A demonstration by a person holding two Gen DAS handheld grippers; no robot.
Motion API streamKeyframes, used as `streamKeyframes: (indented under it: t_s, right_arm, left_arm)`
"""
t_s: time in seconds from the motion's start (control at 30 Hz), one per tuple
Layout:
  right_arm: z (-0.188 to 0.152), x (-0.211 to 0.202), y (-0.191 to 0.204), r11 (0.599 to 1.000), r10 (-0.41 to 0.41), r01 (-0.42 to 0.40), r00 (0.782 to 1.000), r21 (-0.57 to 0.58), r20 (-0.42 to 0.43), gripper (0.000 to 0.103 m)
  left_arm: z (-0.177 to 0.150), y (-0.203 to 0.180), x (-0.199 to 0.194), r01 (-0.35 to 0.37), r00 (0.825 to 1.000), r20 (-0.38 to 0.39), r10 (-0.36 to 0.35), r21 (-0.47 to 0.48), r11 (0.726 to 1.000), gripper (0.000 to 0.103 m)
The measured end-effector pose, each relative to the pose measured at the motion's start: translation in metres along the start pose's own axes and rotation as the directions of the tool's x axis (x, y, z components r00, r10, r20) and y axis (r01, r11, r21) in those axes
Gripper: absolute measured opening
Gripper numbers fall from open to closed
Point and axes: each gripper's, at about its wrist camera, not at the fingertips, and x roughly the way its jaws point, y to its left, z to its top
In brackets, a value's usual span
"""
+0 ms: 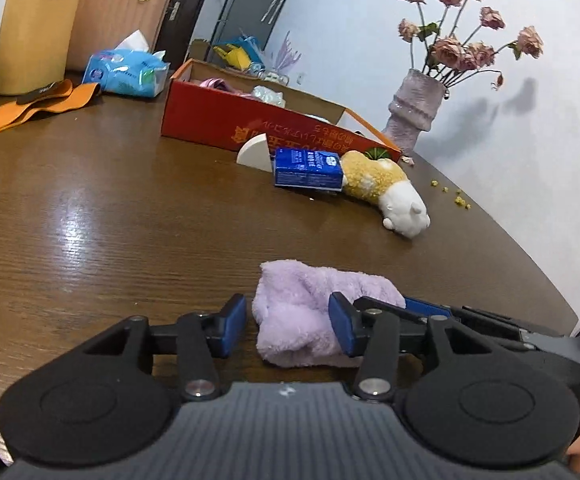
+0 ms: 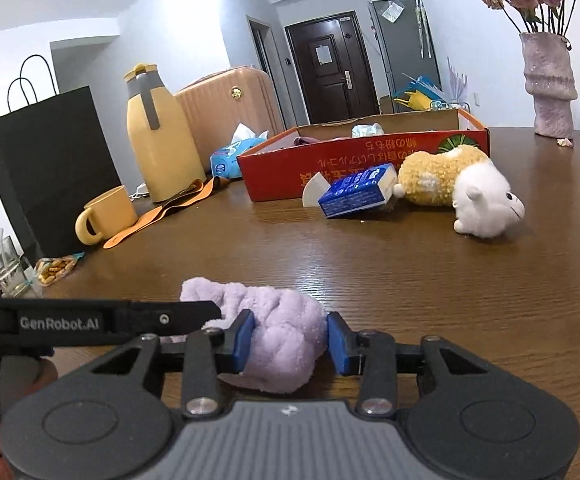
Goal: Organize soft objects
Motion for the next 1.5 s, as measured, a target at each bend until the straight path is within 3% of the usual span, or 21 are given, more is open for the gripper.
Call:
streamKeyframes:
  t_s: [0.13,0.37,0.53,0.57,0.63,0.77,0.9,1.0,1.07,1.17,1.3,1.4,1.5]
  right_arm:
    - [0.006,-0.006,-0.001,0.999,0.013,-0.013,1.000,0.033,0.008,0.039]
    - [0.008,-0.006,-0.005,0.995,0.028,-0.029,1.000,0.098,0.013,0.039]
    - [0.005,0.001,-0.008,0.994,0.024,-0.023,1.000,0.106,-0.011,0.029]
    - [0.005,0.002,-0.007,0.995,0.024,-0.023,1.000,0.097,-0.012,0.027]
    - [0.006,0.003,-0.005,0.996,0.024,-0.023,1.000,0.083,-0.012,0.026]
    - [0.009,0.001,-0.006,0.996,0.030,-0.030,1.000,0.079,-0.009,0.021]
    - [0.025,-0.007,-0.013,0.997,0.032,-0.035,0.998,0.070,0.044,0.020]
    - [0.057,-0.008,-0.024,0.998,0.024,-0.029,0.994,0.049,0.110,0.020]
    - [0.091,-0.002,-0.034,1.000,0.010,-0.012,0.989,0.014,0.144,0.020]
    - [0.151,0.026,-0.058,1.000,0.008,-0.006,0.987,-0.011,0.163,0.020]
    - [0.219,0.094,-0.095,1.000,-0.024,0.022,0.996,0.017,0.089,0.020]
    - [0.243,0.152,-0.117,0.998,-0.048,0.049,0.998,0.033,-0.027,0.020]
    - [0.242,0.195,-0.126,0.997,-0.066,0.071,0.990,0.033,-0.126,0.020]
  left_arm:
    - [-0.002,0.000,0.001,0.008,1.000,-0.014,-0.008,0.004,1.000,0.034]
    - [-0.003,-0.002,0.001,0.002,1.000,-0.012,-0.002,0.001,1.000,0.034]
    - [0.003,0.008,0.002,0.033,0.999,-0.025,-0.034,-0.030,0.999,0.040]
    - [0.004,0.010,0.003,0.040,0.999,-0.032,-0.041,-0.037,0.999,0.038]
    - [0.006,0.012,0.003,0.074,0.996,-0.043,-0.076,-0.047,0.996,0.025]
    - [0.008,0.004,0.002,0.076,0.997,-0.029,-0.076,-0.004,0.997,0.018]
    - [0.026,-0.004,0.002,0.110,0.994,0.003,-0.110,0.001,0.994,0.017]
    - [0.061,-0.014,0.010,0.145,0.988,0.049,-0.145,0.013,0.989,0.017]
    - [0.095,-0.021,0.026,0.161,0.985,0.062,-0.162,0.014,0.987,0.017]
    - [0.156,-0.029,0.074,0.124,0.992,0.032,-0.125,0.024,0.992,0.017]
    - [0.220,-0.031,0.152,0.061,0.998,-0.016,-0.061,0.037,0.997,0.017]
    - [0.238,-0.021,0.205,0.005,0.995,-0.096,-0.002,0.025,1.000,0.017]
    - [0.236,-0.014,0.241,-0.053,0.985,-0.161,0.062,0.061,0.997,0.018]
